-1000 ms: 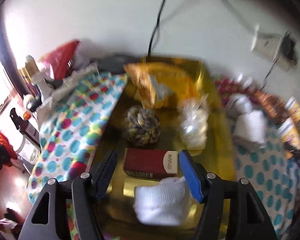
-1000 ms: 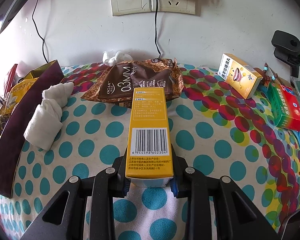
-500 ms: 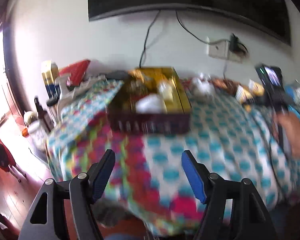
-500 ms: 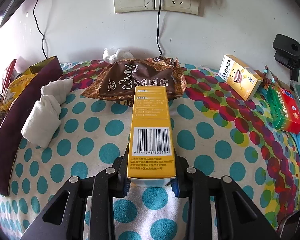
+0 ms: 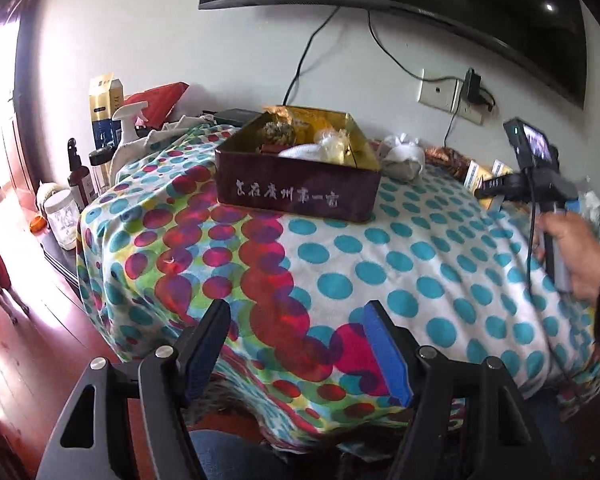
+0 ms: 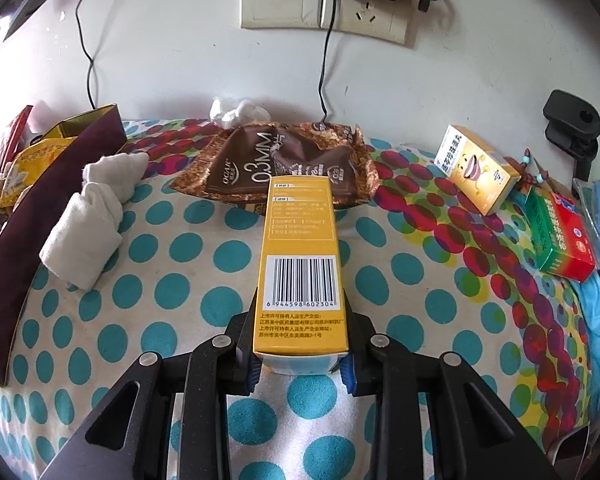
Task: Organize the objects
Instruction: 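Carry the yellow box over the gold tin and release it with the right gripper, then reach the left gripper to the white towel and grasp it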
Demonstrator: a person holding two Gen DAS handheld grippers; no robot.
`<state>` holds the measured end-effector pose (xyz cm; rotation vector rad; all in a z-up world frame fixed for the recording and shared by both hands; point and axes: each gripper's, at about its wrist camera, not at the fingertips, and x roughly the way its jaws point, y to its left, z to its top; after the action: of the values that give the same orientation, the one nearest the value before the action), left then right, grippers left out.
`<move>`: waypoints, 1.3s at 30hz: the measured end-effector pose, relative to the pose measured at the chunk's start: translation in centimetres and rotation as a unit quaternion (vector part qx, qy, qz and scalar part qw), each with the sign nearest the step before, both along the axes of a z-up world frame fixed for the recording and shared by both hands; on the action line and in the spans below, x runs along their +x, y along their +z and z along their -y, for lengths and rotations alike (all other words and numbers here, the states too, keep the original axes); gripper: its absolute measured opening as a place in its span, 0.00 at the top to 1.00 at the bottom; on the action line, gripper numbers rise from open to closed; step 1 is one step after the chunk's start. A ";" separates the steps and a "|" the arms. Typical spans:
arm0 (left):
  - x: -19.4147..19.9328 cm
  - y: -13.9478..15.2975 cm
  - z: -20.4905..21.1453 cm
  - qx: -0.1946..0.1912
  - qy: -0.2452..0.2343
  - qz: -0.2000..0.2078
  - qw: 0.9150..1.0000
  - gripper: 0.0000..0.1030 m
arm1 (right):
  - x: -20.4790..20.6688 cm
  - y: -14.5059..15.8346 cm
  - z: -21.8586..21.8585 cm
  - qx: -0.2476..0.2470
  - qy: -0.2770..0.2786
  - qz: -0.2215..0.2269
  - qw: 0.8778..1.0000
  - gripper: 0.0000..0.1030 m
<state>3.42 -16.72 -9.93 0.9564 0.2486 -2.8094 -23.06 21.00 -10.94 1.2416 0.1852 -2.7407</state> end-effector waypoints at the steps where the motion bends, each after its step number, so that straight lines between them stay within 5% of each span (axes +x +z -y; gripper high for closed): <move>1: -0.1 0.2 0.1 0.003 -0.004 0.001 1.000 0.31 | -0.2 0.0 1.0 0.003 0.002 -0.005 1.000 0.72; 7: 0.2 1.4 0.7 0.009 0.000 -0.007 1.000 0.31 | -3.8 -0.2 14.3 0.009 0.024 -0.019 0.999 0.72; 16: 0.2 0.8 2.6 0.030 0.045 0.022 0.998 0.31 | 0.5 5.8 27.9 -0.042 0.134 -0.047 0.989 0.72; 23: 0.4 1.0 3.6 0.031 0.068 0.021 0.997 0.31 | 1.4 4.9 36.4 -0.045 0.175 -0.019 0.983 0.72; 26: 0.3 1.0 3.7 0.033 0.071 0.020 0.997 0.31 | 0.7 3.5 38.0 -0.033 0.178 -0.004 0.984 0.71; 29: 0.2 0.9 3.7 0.034 0.068 0.021 0.997 0.31 | 0.0 2.3 38.4 -0.030 0.183 0.012 0.983 0.42; 33: 0.0 0.8 3.4 0.029 0.067 0.021 0.997 0.31 | 1.1 4.2 35.7 -0.037 0.176 -0.049 0.983 0.06; 36: -0.1 0.6 3.2 0.025 0.066 0.024 0.997 0.31 | 1.5 5.8 31.6 -0.066 0.159 -0.077 0.982 0.02; 39: 0.0 0.6 2.8 0.020 0.063 0.021 0.998 0.31 | 0.8 5.4 26.3 -0.037 0.102 -0.088 0.990 0.01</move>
<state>3.39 -19.50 -9.30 0.9721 0.3495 -2.6761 -22.28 -5.30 -5.54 0.9068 0.2142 -2.6503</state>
